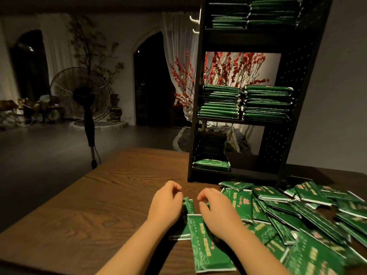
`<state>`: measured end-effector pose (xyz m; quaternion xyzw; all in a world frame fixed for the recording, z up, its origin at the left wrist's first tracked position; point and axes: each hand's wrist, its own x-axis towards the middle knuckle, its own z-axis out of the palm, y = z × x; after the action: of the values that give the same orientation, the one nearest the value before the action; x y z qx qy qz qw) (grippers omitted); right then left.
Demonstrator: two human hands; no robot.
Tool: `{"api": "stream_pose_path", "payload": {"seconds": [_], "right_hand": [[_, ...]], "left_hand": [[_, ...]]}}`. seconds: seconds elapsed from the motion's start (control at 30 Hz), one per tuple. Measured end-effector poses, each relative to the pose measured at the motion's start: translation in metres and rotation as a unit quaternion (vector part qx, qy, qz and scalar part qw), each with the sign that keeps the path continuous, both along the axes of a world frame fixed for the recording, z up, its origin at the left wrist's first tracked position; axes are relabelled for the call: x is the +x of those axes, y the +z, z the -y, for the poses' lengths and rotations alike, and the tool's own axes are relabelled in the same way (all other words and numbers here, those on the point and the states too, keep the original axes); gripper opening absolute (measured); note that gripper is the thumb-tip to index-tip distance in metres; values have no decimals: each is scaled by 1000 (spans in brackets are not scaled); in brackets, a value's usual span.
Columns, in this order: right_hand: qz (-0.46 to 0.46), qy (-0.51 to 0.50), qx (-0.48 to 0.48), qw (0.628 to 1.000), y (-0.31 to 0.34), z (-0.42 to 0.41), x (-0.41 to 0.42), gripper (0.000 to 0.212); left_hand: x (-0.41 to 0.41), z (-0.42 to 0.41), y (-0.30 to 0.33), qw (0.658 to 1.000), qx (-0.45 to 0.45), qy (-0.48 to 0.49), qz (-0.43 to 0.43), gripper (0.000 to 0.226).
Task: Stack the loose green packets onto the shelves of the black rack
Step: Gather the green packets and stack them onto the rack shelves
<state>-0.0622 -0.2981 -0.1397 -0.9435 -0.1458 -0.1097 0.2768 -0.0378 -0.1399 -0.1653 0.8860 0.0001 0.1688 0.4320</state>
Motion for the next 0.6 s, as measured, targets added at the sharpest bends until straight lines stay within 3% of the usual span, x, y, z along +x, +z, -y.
{"api": "stream_pose_path", "payload": {"seconds": [0.13, 0.3, 0.5, 0.6], "right_hand": [[-22, 33, -49, 998, -16, -9, -13, 29], [-2, 41, -75, 996, -32, -25, 2, 34], [-11, 48, -84, 995, -33, -50, 40, 52], [-53, 8, -88, 995, -32, -58, 57, 47]], "left_hand": [[-4, -14, -16, 996, 69, 45, -37, 31], [-1, -4, -17, 986, 158, 30, -37, 36], [17, 6, -10, 998, -17, -7, -67, 39], [24, 6, -8, 997, -54, -20, -55, 40]]}}
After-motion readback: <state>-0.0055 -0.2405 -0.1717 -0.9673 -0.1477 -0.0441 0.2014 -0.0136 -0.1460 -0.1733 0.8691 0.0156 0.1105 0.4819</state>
